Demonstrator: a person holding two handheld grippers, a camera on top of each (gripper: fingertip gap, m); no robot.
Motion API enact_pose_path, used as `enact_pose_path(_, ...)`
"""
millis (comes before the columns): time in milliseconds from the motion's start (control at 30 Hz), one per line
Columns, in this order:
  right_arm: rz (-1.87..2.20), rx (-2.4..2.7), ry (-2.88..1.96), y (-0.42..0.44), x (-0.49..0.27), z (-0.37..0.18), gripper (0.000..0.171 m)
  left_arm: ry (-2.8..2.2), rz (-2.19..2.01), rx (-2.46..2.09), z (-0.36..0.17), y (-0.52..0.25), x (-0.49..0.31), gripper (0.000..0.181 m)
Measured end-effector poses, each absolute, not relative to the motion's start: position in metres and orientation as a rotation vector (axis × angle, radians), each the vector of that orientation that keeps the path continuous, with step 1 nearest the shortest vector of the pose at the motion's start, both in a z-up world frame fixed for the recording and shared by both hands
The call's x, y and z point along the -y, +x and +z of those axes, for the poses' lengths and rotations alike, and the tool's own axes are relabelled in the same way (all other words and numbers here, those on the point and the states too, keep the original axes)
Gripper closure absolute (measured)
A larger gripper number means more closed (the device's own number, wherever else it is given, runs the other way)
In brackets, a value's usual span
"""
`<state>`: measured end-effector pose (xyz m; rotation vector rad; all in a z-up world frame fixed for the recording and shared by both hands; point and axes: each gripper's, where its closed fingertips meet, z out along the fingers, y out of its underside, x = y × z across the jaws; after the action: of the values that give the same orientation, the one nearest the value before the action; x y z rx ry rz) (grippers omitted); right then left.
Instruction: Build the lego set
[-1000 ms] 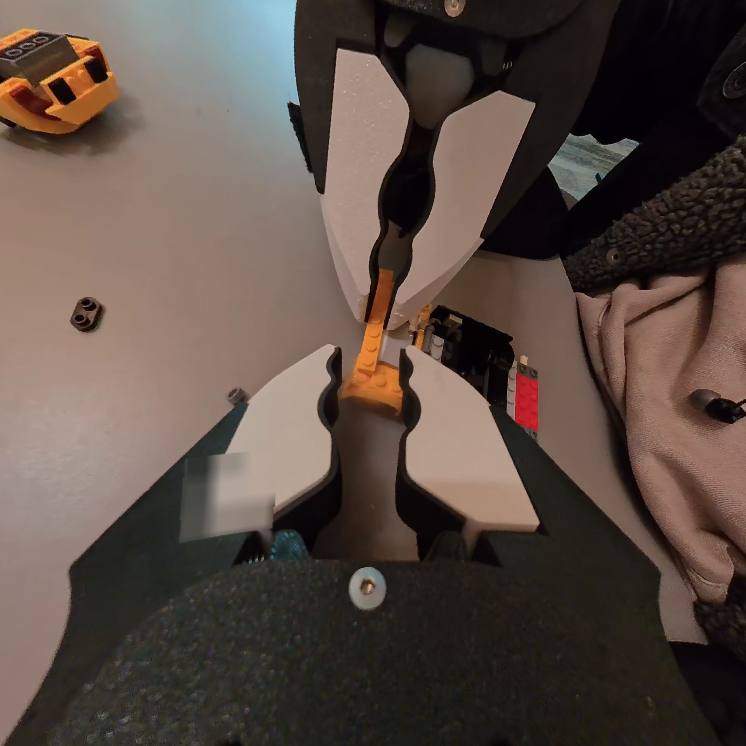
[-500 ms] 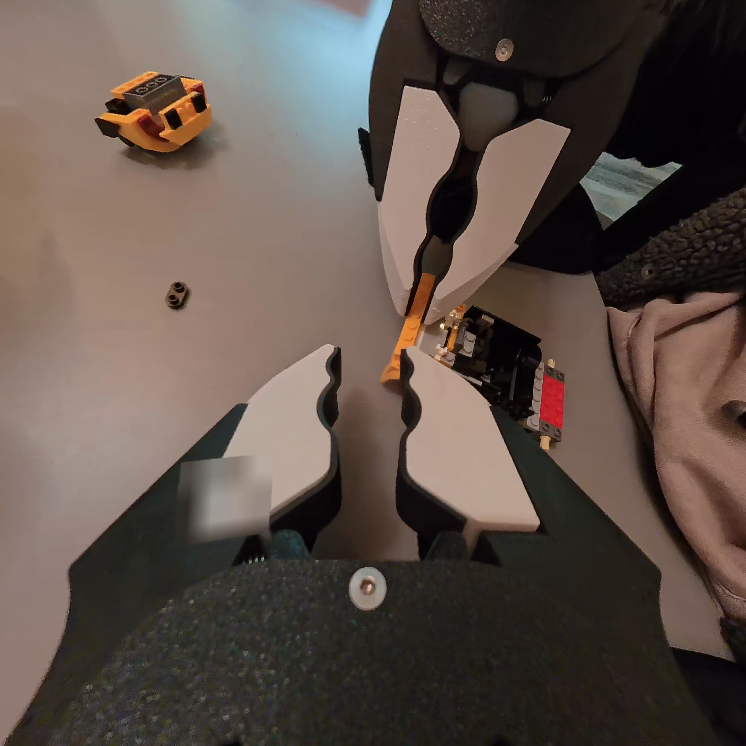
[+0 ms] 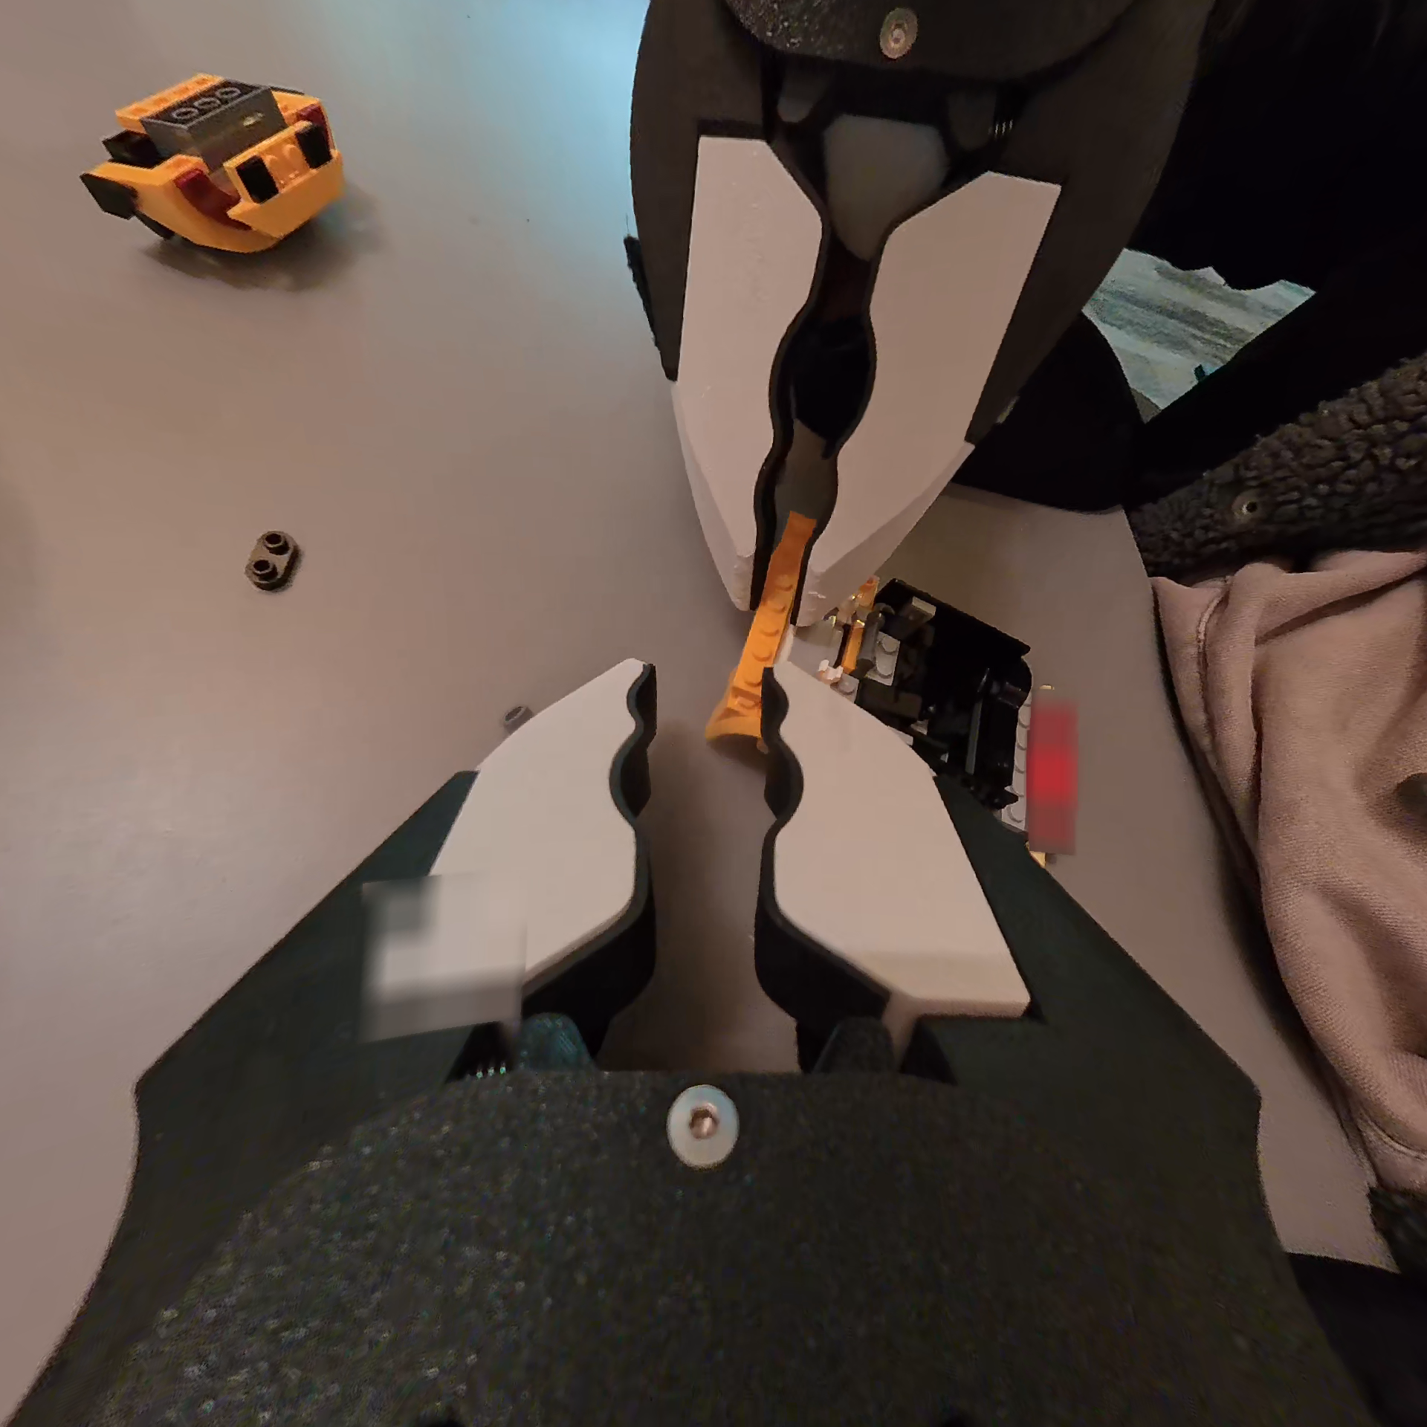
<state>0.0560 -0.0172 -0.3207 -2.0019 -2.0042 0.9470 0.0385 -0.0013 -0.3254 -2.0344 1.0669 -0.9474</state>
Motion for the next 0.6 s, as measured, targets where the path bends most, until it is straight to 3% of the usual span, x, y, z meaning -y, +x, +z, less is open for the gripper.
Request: enact_pose_path(600, 0.968, 1.999, -2.004, 0.0522, 0.0184, -0.3194, 0.162, -2.022, -0.938, -1.051, -0.3183, 0.0386, 0.0025, 0.157)
